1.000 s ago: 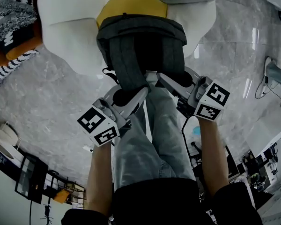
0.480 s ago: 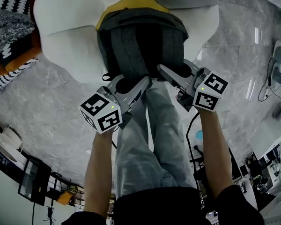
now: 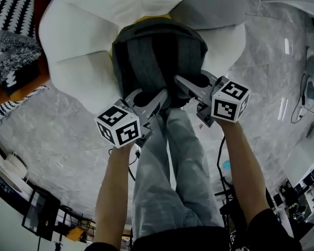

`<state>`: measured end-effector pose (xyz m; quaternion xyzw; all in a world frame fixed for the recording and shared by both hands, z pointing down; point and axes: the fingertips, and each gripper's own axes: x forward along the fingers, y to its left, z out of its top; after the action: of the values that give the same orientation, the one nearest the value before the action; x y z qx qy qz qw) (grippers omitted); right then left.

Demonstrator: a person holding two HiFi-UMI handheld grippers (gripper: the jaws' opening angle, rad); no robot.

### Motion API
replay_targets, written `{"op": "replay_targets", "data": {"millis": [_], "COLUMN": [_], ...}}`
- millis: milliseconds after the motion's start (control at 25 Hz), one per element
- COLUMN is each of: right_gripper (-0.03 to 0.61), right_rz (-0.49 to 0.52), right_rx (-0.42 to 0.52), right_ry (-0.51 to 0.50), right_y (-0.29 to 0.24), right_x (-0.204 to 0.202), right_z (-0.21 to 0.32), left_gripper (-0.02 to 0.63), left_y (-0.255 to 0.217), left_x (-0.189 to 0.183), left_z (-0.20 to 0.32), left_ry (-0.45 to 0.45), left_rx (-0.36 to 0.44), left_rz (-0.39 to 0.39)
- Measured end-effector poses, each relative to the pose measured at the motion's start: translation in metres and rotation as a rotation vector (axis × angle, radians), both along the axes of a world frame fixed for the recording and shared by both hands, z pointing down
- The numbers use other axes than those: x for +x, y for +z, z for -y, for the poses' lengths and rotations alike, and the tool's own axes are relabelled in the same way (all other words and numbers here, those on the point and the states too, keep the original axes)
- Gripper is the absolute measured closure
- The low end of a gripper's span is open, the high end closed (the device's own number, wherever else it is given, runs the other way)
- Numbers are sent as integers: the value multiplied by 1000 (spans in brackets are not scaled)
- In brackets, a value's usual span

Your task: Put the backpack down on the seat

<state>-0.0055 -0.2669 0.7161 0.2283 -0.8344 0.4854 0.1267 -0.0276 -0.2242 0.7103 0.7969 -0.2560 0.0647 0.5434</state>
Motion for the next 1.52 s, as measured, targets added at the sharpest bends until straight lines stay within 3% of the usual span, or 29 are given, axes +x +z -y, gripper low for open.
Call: {"op": "replay_targets", "data": {"millis": [280, 560, 1120, 1520], "right_gripper": [538, 538, 538, 538], "right_rz": [-41, -128, -229, -263], "right_rx": [-51, -60, -93, -127], "right_ry": [62, 114, 71, 113], "right_y": [31, 67, 133, 166], "right_x": [-2, 4, 8, 21], "right_z": [17, 41, 85, 90], "left_gripper": [584, 584, 584, 579], "left_y": [43, 77, 145, 177], "left_x": [-2, -5, -25, -36], "left_z": [9, 31, 70, 72], "left_ry": [-27, -13, 62, 43], "left_rx": [-78, -116, -166, -194], "left_rz": [12, 80, 236, 344]}}
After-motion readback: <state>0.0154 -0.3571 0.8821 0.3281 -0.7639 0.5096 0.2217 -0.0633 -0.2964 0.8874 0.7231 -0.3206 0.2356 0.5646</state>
